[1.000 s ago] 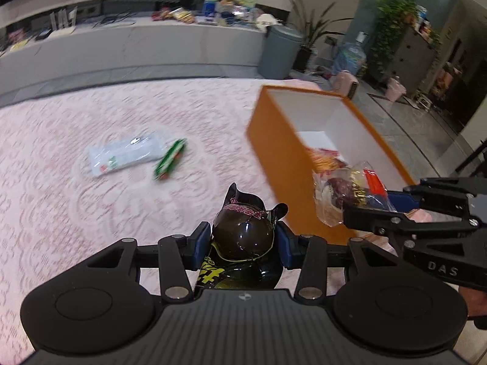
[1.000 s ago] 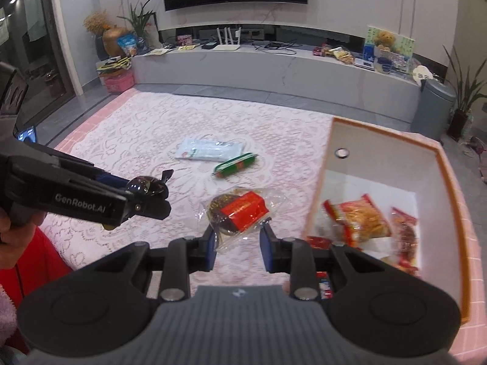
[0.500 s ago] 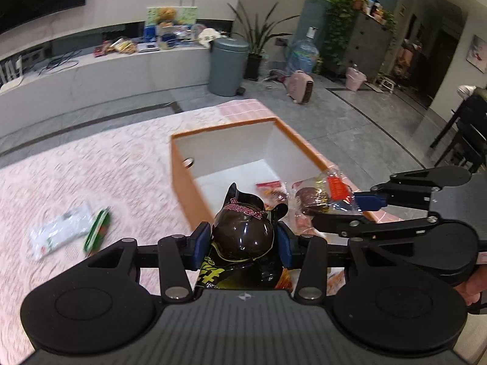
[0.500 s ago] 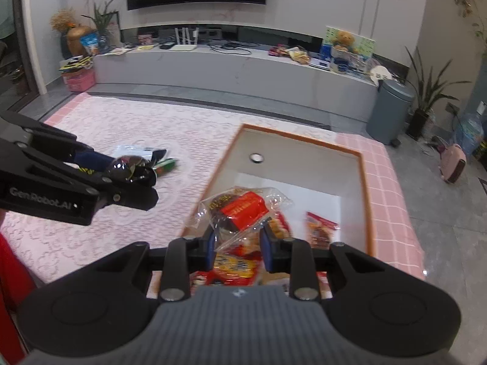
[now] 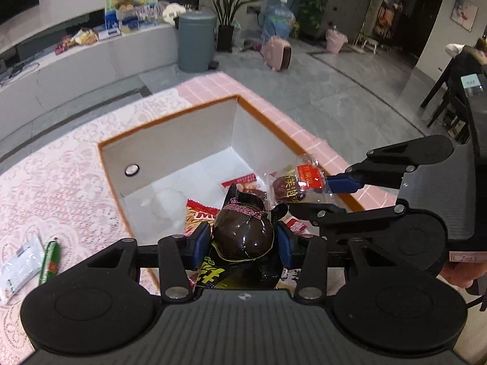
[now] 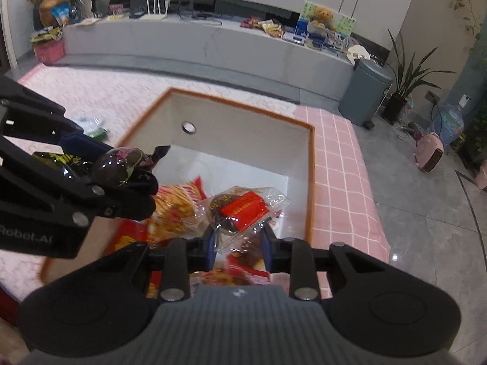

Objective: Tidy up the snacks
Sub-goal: 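Carry both packs over the orange box and release them inside, then move both open tools away from the box toward the white packet and green stick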

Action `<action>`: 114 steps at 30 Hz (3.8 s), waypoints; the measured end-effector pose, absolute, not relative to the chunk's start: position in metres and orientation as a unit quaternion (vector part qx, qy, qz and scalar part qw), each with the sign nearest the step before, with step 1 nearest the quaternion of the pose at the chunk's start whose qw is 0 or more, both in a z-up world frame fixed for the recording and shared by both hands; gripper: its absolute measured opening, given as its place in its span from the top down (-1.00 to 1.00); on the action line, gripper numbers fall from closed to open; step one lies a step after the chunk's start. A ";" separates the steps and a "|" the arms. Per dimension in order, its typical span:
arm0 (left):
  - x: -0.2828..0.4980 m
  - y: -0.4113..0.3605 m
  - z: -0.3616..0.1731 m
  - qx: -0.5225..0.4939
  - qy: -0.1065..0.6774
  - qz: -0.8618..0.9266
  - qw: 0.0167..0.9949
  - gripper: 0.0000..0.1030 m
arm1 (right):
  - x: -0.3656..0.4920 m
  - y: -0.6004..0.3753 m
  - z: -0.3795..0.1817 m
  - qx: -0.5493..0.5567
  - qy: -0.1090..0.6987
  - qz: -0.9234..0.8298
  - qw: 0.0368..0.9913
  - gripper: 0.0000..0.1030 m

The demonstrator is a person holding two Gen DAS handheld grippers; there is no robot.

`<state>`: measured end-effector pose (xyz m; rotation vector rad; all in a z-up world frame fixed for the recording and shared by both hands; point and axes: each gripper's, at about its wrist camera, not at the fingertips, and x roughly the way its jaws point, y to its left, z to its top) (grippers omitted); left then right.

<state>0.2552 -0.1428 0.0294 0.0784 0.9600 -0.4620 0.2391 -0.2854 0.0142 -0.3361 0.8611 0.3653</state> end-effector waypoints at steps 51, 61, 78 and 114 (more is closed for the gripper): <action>0.269 -0.114 0.026 0.040 0.463 -0.173 0.868 -0.46 | 0.292 -0.254 -0.048 -0.284 0.446 0.194 0.826 0.44; 0.257 -0.103 0.037 0.016 0.456 -0.186 0.870 -0.46 | 0.282 -0.251 -0.040 -0.293 0.455 0.193 0.818 0.10; 0.204 -0.050 0.055 -0.051 0.420 -0.184 0.887 -0.50 | 0.213 -0.249 0.017 -0.184 0.402 0.167 0.881 -0.49; 0.128 0.117 -0.010 -0.062 0.414 -0.063 0.906 -0.45 | 0.127 -0.081 -0.022 -0.061 0.348 0.236 0.905 -0.49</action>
